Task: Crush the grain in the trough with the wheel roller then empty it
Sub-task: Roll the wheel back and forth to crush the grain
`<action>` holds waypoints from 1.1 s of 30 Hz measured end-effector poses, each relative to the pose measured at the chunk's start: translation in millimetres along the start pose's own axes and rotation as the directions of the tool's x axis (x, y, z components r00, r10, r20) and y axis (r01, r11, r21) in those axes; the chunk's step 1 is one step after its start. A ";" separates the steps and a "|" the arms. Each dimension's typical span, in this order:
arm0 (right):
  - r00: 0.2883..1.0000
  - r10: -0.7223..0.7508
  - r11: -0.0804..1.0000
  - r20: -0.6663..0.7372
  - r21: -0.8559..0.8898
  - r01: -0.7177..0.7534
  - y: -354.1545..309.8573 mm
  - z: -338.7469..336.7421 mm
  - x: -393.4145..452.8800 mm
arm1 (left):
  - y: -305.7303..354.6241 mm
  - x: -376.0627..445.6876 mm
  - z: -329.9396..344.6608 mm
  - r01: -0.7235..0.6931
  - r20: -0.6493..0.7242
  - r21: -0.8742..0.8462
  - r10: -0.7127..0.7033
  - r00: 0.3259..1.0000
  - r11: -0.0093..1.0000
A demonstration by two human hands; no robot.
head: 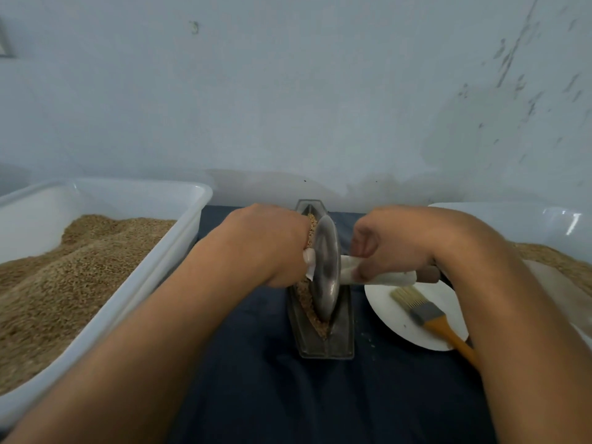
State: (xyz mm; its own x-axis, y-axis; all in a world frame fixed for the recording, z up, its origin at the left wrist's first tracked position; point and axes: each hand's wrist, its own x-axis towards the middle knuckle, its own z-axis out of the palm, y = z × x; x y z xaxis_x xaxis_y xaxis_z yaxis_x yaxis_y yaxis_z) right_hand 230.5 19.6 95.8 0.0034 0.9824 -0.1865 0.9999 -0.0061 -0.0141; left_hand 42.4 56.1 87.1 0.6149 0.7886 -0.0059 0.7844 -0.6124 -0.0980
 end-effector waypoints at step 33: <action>0.984 -0.025 0.991 -0.177 0.124 0.047 20.4 19.6 30.9 | -21.7 39.3 30.9 0.065 -0.073 -0.129 -0.075 0.995 0.989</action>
State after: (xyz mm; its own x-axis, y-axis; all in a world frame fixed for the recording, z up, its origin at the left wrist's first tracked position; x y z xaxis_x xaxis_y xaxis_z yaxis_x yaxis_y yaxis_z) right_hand 250.7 46.1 70.4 -0.0189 0.9998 -0.0089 0.9893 0.0174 -0.1446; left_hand 47.1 102.1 58.2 0.5587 0.8260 0.0739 0.8266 -0.5619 0.0313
